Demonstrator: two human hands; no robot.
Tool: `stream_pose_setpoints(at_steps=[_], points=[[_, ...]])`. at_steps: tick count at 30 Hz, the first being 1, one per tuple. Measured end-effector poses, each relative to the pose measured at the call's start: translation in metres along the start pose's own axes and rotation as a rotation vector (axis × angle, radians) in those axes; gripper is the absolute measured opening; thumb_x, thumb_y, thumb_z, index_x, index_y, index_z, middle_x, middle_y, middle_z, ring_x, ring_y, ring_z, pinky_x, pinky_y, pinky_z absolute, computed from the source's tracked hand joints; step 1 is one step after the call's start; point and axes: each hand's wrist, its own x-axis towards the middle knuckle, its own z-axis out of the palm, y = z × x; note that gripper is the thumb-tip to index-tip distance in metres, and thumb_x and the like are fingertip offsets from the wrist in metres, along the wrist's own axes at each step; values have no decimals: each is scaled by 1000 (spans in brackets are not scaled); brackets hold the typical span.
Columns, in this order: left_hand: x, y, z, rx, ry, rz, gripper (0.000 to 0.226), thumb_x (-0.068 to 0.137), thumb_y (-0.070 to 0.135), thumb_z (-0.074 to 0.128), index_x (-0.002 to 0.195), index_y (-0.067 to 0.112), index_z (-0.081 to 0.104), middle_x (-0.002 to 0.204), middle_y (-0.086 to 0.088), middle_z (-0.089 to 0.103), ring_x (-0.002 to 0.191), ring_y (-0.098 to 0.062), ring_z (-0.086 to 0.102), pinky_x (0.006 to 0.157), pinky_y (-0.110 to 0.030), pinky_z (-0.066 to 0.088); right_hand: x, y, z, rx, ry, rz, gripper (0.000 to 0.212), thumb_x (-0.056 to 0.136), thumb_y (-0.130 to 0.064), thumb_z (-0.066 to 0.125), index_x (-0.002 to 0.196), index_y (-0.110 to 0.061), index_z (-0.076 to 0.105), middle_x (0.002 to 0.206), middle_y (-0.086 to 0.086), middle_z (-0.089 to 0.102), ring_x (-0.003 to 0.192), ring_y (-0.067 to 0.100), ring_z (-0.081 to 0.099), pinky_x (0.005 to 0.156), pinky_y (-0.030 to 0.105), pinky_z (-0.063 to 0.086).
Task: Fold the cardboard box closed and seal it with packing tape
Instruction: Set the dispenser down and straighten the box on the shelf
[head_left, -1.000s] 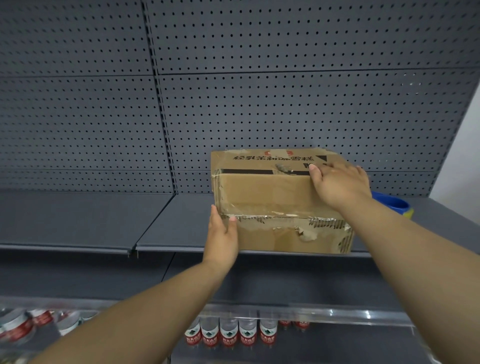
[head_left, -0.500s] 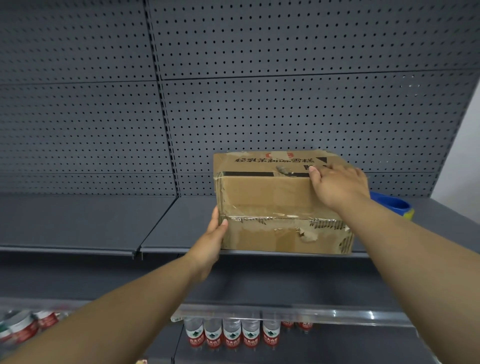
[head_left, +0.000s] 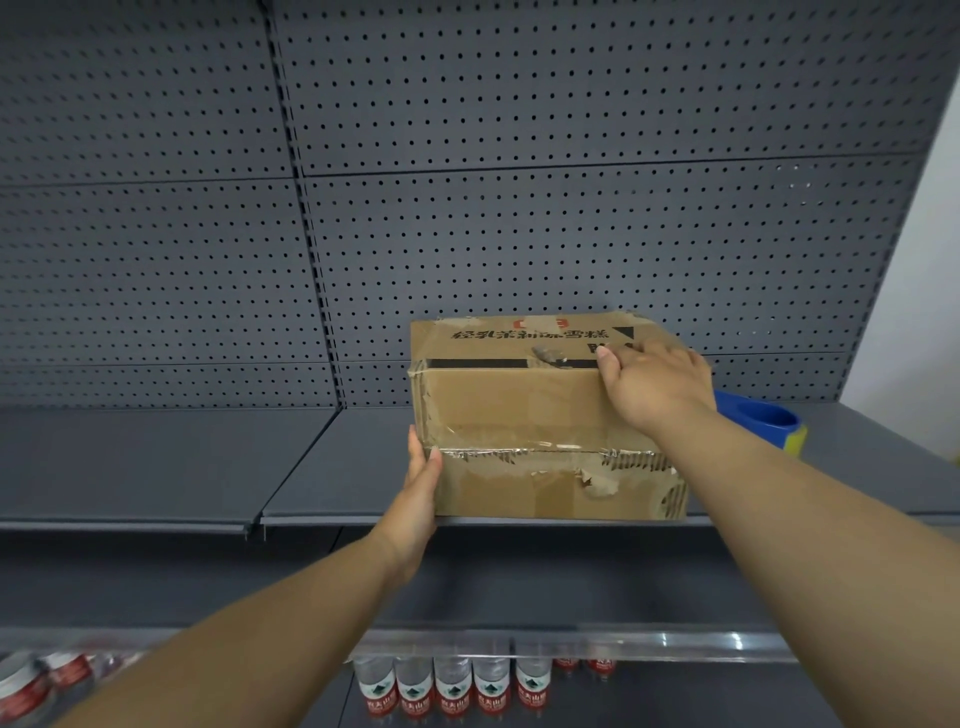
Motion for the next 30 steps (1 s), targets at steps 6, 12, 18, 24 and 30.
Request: stream_pose_setpoints(at_steps=[6,12,18,24,30], points=[[1,23,2,27,-24,-141,58,81,77,10,125,51,38,125,15,51,122,-10,42,114,-45,20,2,2,-3,20,-85,-1,60,96,-52,7,140,-30,41,146,8,40,135,29,33,116,47,8],[19,56,-1,-4,149,-176,102,61,93,16,144,34,28,141,0,47,126,-25,46,105,-55,35,3,23,-24,557,197,80,47,101,-37,29,138,-14,44,144,10,43,136,24,33,116,46,6],[28,102,11,37,269,-43,61,97,56,14,117,15,56,101,4,62,87,-10,58,74,-36,53,14,32,-15,783,-83,395,53,101,-38,24,143,-8,33,143,18,42,130,34,39,103,42,32],[54,100,16,-40,334,-44,53,99,49,21,117,15,57,101,-6,64,84,-18,61,58,-29,47,20,34,-6,779,-111,407,51,101,-34,20,144,-8,28,143,20,40,130,37,38,106,46,32],[48,109,13,99,268,-124,33,99,25,33,79,13,57,68,-6,58,64,-23,55,54,-30,45,22,50,-16,1019,-154,538,47,99,-37,36,121,-1,54,111,17,61,96,31,58,82,39,48]])
